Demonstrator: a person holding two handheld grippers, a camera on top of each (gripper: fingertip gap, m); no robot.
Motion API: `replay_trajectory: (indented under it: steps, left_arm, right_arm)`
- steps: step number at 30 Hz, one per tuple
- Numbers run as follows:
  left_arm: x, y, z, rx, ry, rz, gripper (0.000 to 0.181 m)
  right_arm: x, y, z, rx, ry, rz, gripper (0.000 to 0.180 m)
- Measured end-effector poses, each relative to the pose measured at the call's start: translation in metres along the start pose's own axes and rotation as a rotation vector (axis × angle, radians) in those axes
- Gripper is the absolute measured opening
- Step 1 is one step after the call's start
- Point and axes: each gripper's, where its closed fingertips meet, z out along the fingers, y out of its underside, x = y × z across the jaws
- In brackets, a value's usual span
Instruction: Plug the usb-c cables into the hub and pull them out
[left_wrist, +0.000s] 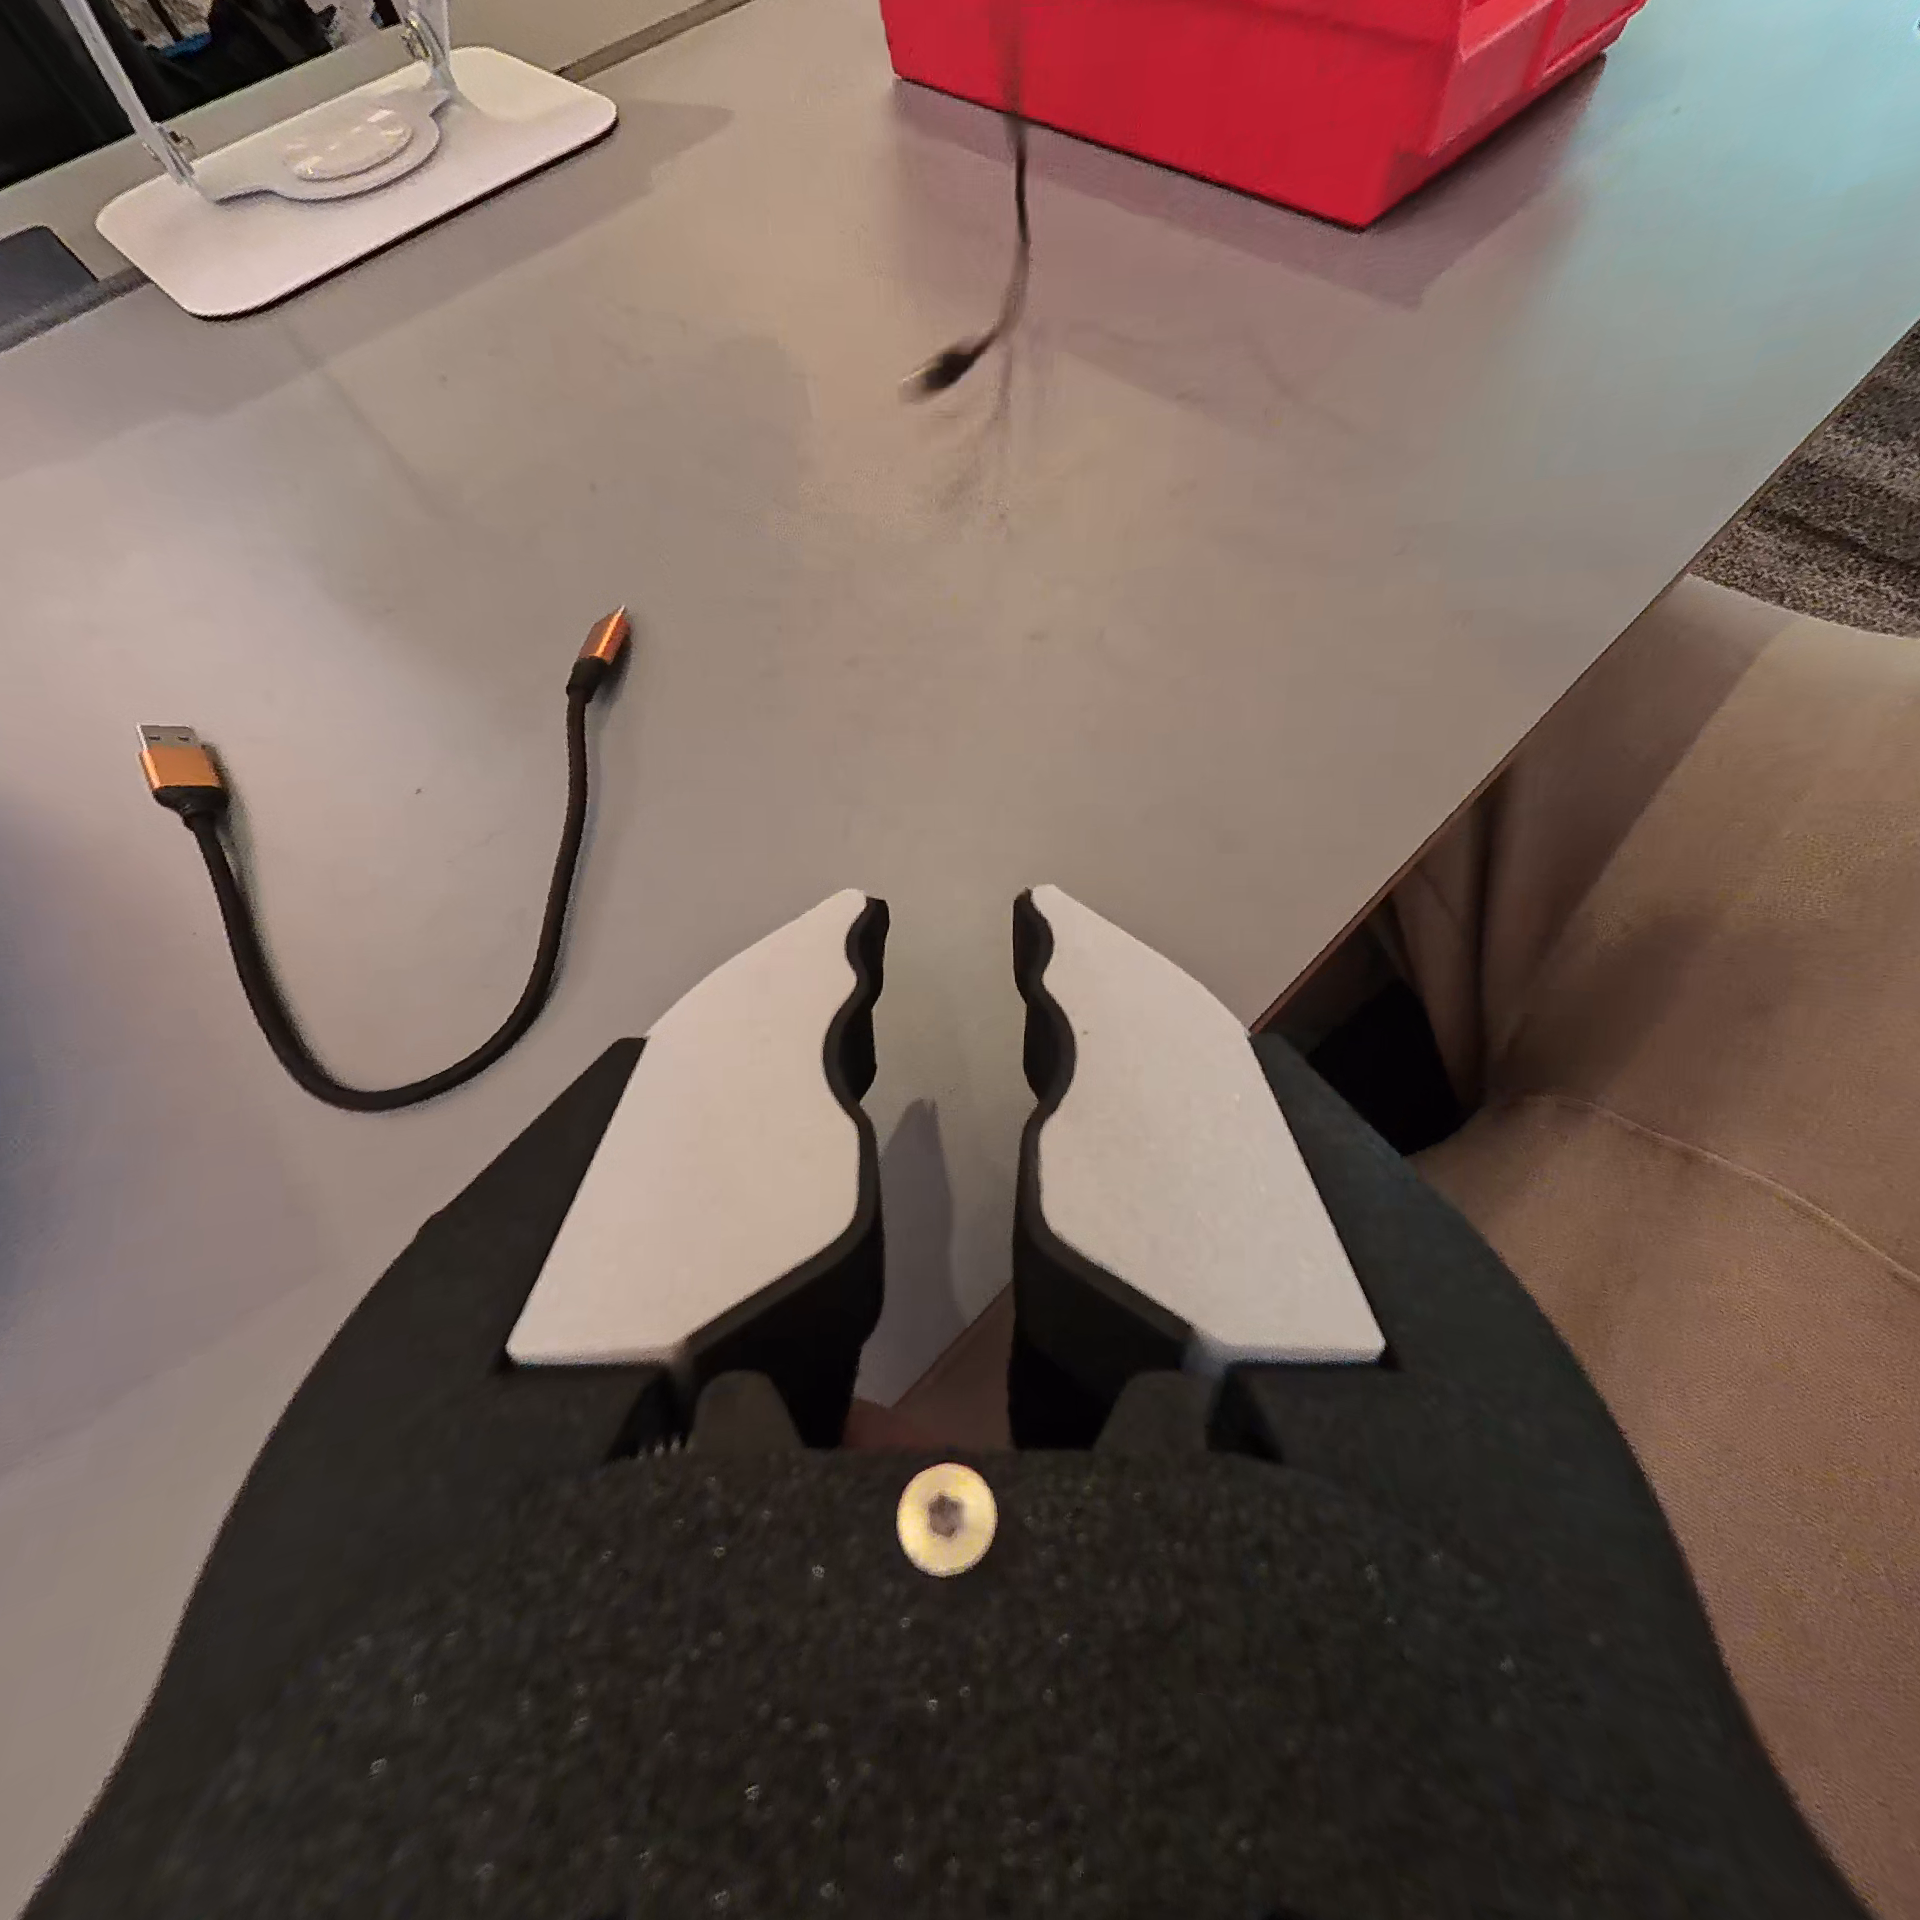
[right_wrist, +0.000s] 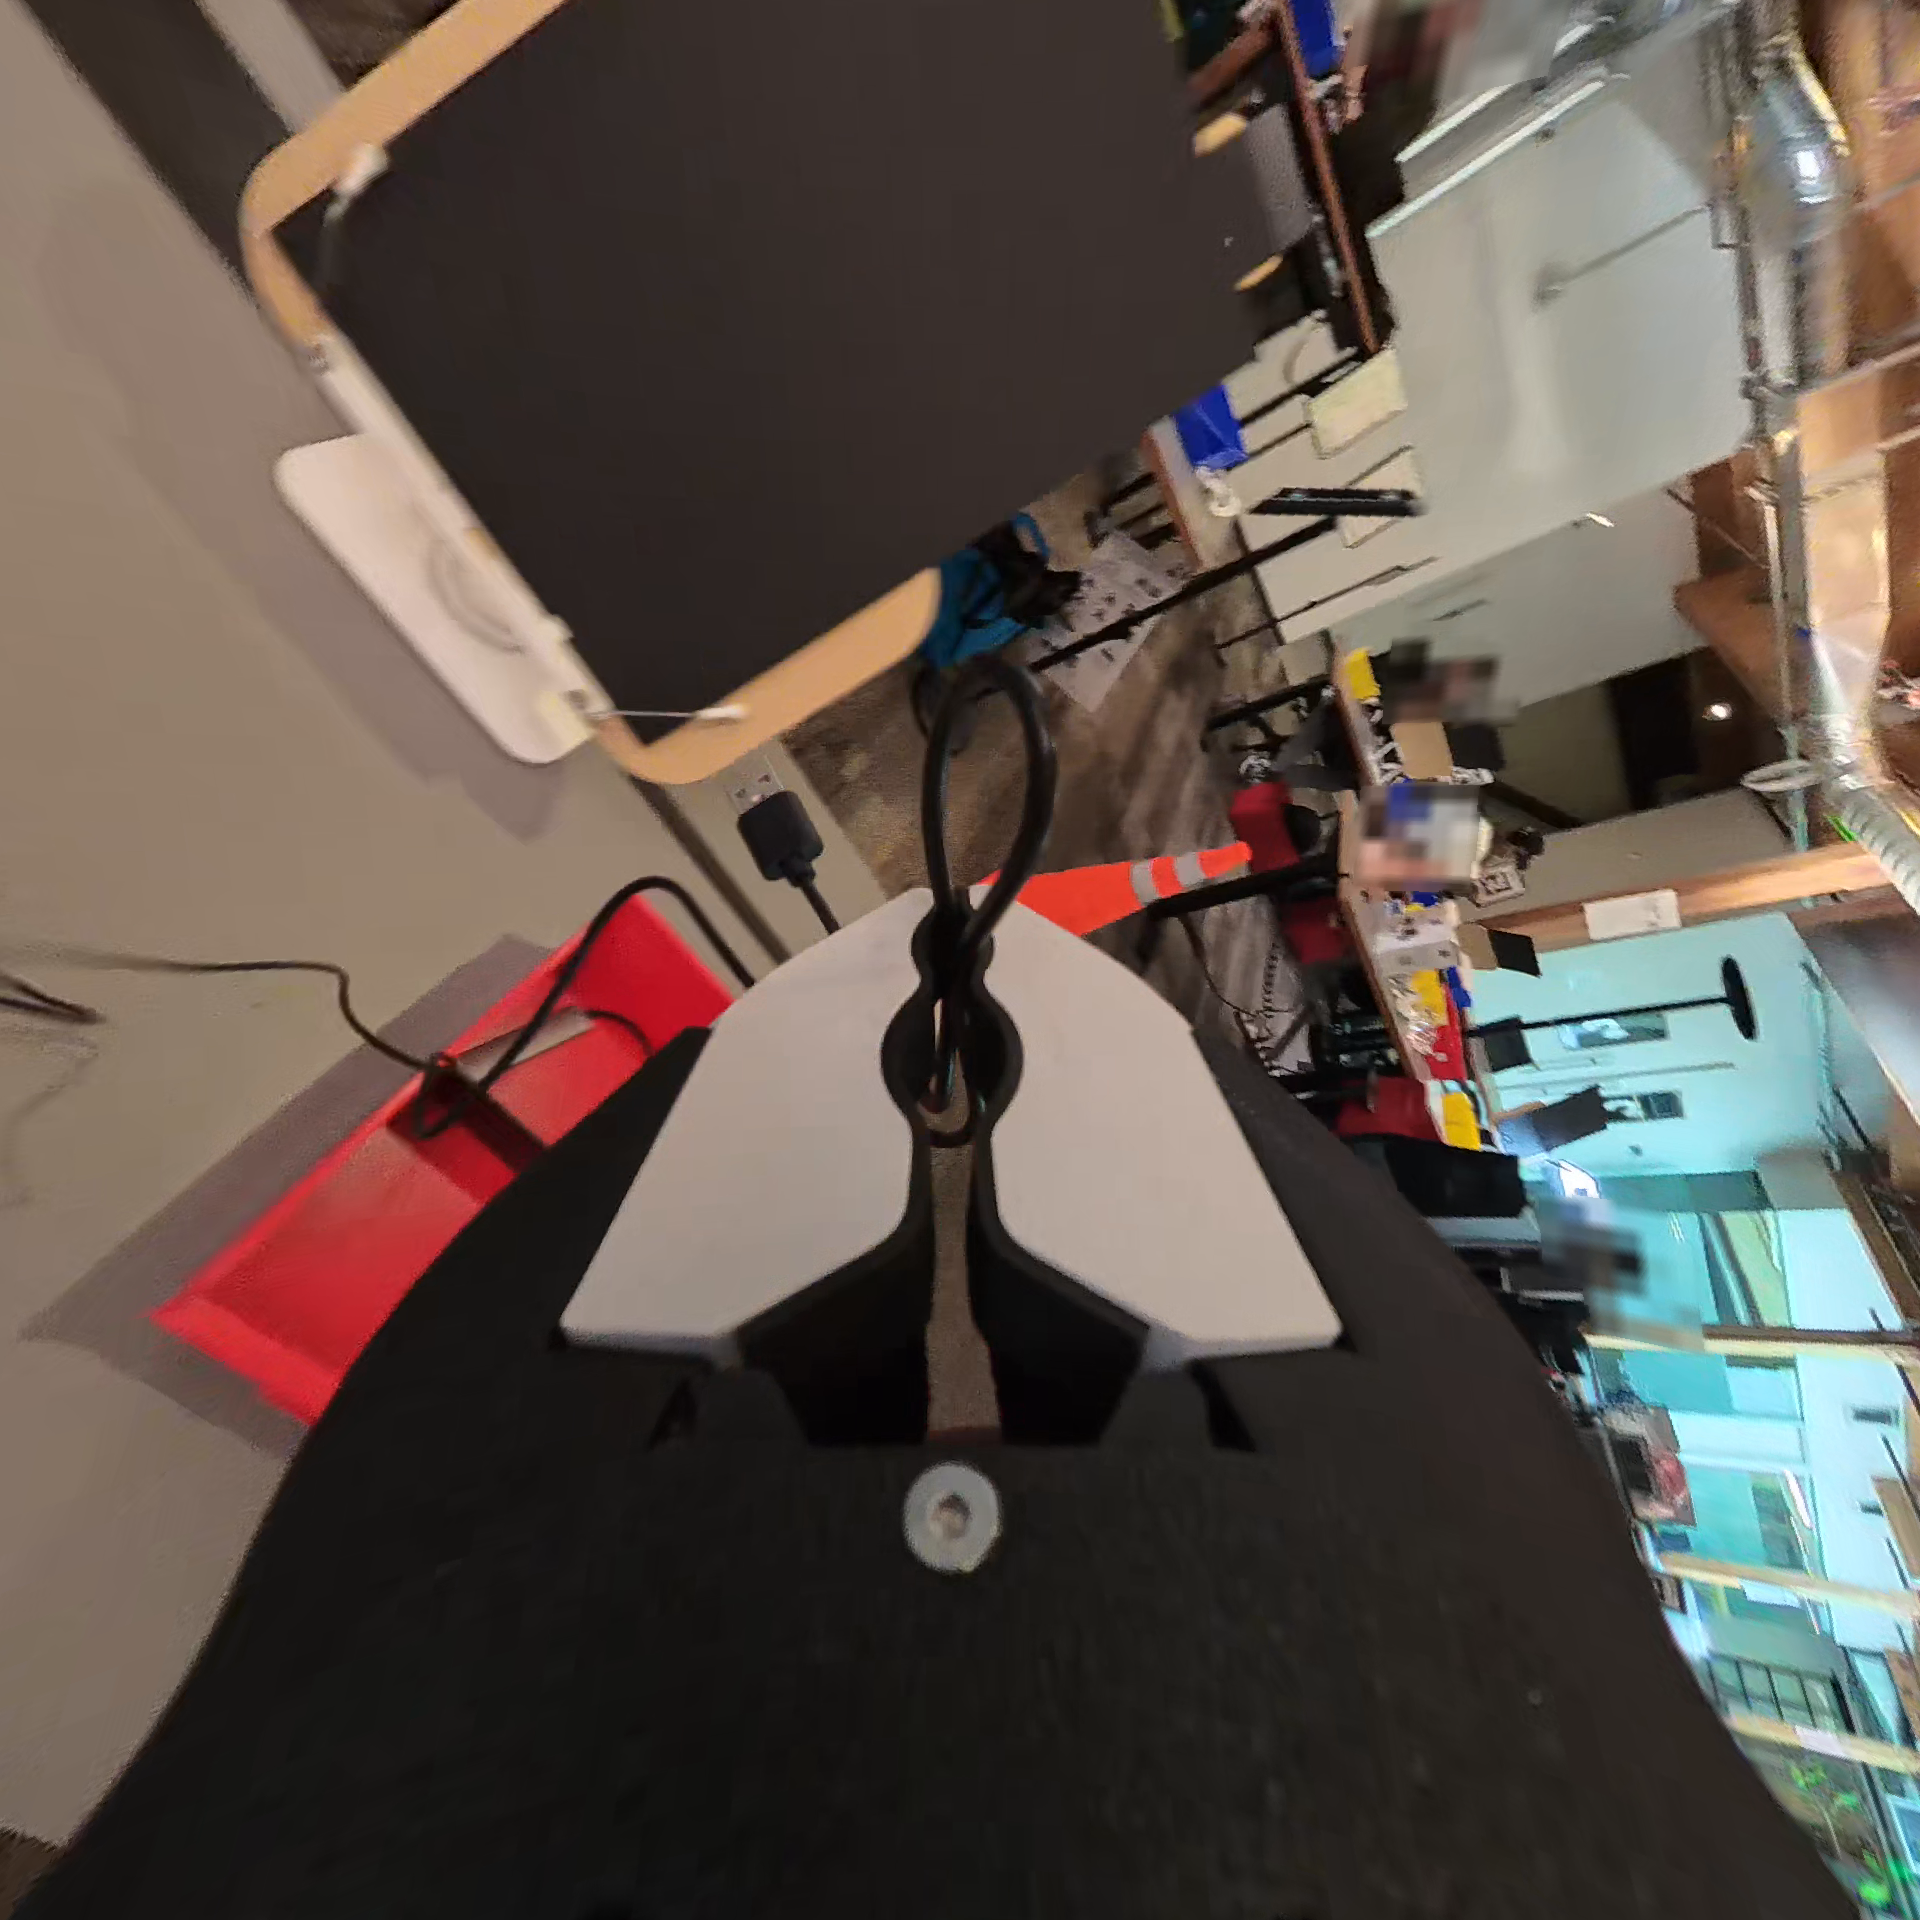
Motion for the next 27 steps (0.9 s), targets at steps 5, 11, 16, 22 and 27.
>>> replay_trajectory:
  steps: [5,11,16,22,27]
  left_arm:
    - [0.003,0.0,0.004,-0.011,0.007,0.017,0.023]
    - [0.007,0.001,0.006,-0.02,0.016,0.033,0.023]
    - [0.01,0.001,0.007,-0.024,0.017,0.044,0.023]
    - [0.008,0.002,0.007,-0.029,0.011,0.044,0.023]
    - [0.007,0.003,0.005,-0.031,0.008,0.046,0.023]
  right_arm:
    - [0.118,-0.017,-0.049,0.011,0.131,0.093,0.0]
    - [0.196,0.016,-0.06,-0.113,0.247,0.142,0.0]
    - [0.211,0.043,-0.049,-0.164,0.229,0.208,0.0]
    - [0.198,0.064,-0.036,-0.201,0.211,0.196,0.0]
    - [0.165,0.084,-0.02,-0.232,0.129,0.19,0.0]
